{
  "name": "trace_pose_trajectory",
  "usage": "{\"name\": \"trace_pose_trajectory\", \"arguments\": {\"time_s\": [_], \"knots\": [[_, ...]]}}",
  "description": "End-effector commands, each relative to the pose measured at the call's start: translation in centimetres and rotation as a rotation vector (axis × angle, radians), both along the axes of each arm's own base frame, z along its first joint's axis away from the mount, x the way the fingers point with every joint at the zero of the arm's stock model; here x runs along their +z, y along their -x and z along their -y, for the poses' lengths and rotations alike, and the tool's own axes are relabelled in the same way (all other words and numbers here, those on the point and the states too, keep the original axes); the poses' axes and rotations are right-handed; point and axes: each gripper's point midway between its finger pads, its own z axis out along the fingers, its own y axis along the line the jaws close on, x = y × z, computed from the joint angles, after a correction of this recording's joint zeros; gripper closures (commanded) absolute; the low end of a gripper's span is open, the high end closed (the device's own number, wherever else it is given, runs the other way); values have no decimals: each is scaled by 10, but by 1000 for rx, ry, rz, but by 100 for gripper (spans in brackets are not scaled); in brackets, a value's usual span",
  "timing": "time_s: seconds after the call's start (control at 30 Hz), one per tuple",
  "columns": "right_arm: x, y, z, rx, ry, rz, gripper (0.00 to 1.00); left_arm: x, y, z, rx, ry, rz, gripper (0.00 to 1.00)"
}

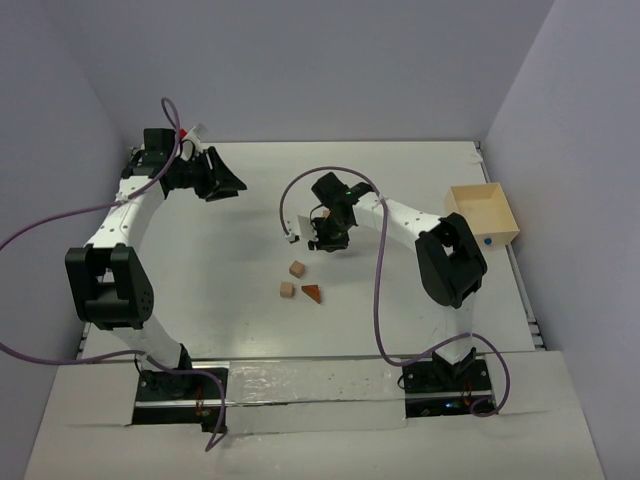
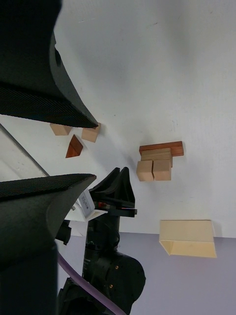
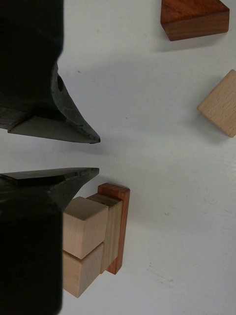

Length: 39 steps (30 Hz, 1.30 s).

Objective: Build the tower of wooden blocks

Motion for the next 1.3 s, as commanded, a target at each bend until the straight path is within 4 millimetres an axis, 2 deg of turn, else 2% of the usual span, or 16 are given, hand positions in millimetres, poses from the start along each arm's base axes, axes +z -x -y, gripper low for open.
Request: {"name": "trace_pose_trajectory", "arguments": {"time_s": [0.0, 0.8, 1.27], "knots": [[11, -12, -7, 23, -24, 59, 64, 17, -8, 0, -5, 37, 55, 51], [8, -29, 6, -17, -4, 74, 52, 17, -7, -4, 2, 41, 53, 51], [9, -28, 6, -19, -10, 71, 49, 14, -8, -4, 2, 41, 47, 51]]}}
